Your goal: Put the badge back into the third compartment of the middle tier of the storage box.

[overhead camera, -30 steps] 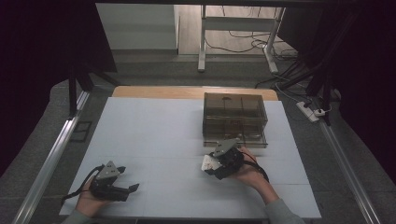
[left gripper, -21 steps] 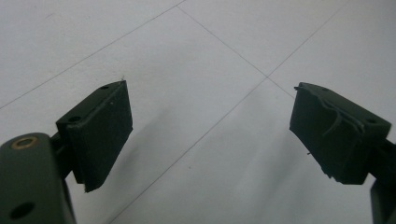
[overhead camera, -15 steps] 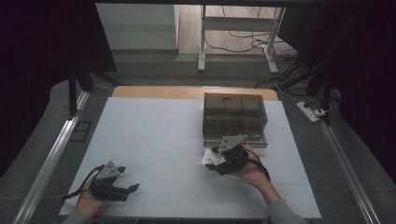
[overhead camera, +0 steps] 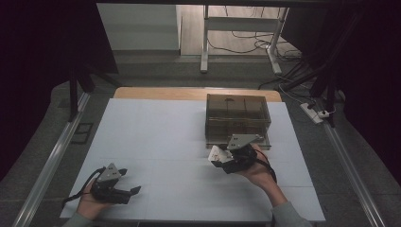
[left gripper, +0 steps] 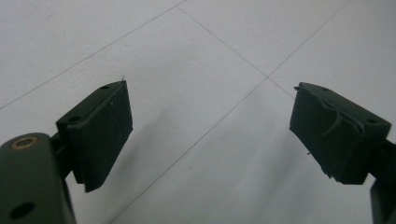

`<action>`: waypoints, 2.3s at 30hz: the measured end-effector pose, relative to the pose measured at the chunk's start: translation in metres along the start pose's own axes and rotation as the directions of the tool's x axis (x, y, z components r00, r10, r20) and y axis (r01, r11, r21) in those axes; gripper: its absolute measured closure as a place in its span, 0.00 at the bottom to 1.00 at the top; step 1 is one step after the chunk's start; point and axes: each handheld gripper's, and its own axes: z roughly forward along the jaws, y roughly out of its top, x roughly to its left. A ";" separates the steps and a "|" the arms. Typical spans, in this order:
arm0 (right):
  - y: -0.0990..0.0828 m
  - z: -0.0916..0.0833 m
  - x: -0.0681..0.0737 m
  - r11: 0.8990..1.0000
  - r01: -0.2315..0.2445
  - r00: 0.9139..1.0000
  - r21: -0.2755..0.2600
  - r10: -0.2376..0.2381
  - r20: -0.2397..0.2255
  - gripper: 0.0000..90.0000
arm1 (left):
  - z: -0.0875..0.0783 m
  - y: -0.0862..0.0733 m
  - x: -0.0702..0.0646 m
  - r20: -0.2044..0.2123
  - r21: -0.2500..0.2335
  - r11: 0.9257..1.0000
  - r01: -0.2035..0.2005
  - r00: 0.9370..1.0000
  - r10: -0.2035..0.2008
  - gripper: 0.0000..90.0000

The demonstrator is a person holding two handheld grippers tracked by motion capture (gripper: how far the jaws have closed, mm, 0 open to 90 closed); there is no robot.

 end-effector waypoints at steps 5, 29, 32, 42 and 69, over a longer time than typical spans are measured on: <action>0.001 -0.004 -0.001 1.000 -0.002 1.000 -0.010 0.002 0.014 0.37 | 0.000 0.000 0.000 0.000 0.000 1.000 0.000 1.000 0.000 0.15; 0.001 -0.027 -0.013 0.997 -0.053 0.989 -0.047 0.059 0.138 0.37 | 0.000 0.000 0.000 0.002 0.001 1.000 0.000 1.000 0.000 0.15; 0.001 -0.030 -0.014 0.997 -0.059 0.987 -0.056 0.066 0.146 0.37 | 0.000 0.000 0.000 0.002 0.001 1.000 -0.001 1.000 0.001 0.15; 0.001 -0.041 -0.019 0.995 -0.069 0.979 -0.079 0.083 0.186 0.37 | 0.001 0.000 0.000 0.004 0.002 1.000 -0.001 1.000 0.001 0.15; -0.007 -0.059 -0.033 0.989 -0.122 0.933 -0.088 0.144 0.330 0.37 | 0.000 0.000 0.000 0.005 0.002 1.000 0.000 1.000 0.000 0.15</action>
